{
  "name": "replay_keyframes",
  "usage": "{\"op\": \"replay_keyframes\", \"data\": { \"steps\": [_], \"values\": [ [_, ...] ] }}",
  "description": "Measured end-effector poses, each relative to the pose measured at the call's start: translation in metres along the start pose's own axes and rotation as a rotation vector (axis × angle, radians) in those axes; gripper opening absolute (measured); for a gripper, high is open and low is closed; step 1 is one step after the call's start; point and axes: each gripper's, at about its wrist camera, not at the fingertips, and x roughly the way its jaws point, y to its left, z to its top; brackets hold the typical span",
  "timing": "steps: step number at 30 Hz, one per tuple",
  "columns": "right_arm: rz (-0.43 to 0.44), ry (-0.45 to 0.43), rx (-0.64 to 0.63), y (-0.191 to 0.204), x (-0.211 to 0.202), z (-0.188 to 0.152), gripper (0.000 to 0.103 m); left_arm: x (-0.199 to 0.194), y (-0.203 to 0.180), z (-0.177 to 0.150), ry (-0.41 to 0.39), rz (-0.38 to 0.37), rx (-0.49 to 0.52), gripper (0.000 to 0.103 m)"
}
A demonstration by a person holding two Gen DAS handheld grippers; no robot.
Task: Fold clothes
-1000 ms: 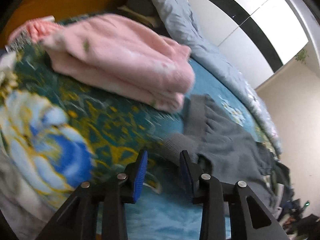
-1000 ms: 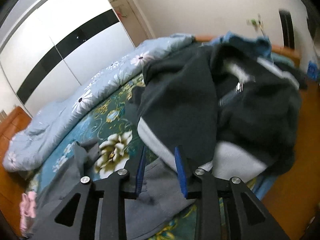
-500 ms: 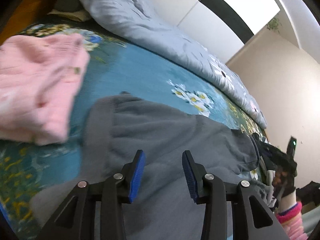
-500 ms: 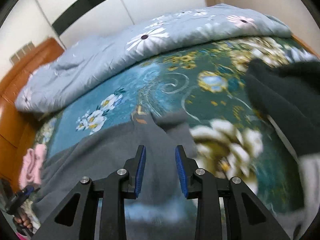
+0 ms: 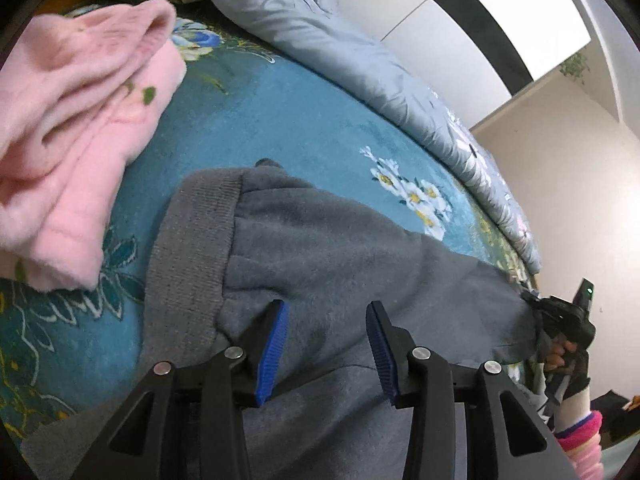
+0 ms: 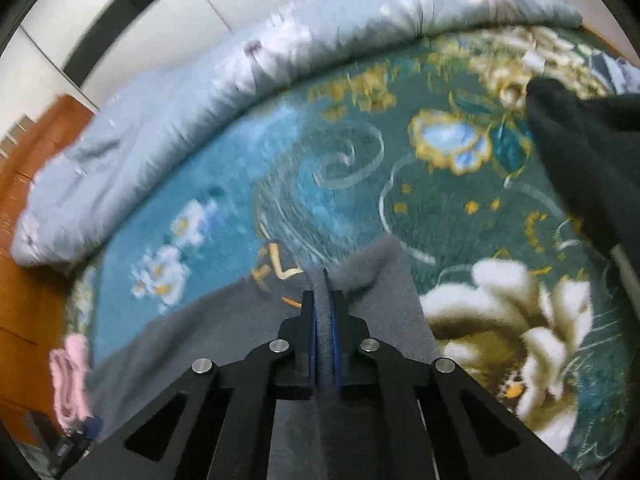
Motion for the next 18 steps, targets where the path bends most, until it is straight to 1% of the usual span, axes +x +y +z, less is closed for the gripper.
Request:
{"op": "replay_keyframes", "data": {
  "steps": [5,13,16,18],
  "values": [
    [0.076,-0.076,-0.005,0.002,-0.048,0.003,0.005,0.001,0.004,-0.005,-0.003,-0.022,-0.019,0.045],
    [0.059,0.031,0.101,-0.029,-0.019,-0.025,0.007,0.008,0.007,-0.014,0.02,-0.02,-0.015,0.045],
    [0.11,0.02,0.194,-0.046,-0.019,-0.029,0.007,0.009,0.011,-0.017,0.024,-0.032,-0.026,0.045],
    [0.114,0.0,0.212,-0.053,-0.026,-0.028,0.007,0.01,0.013,-0.019,0.022,-0.039,-0.027,0.045]
  ]
}}
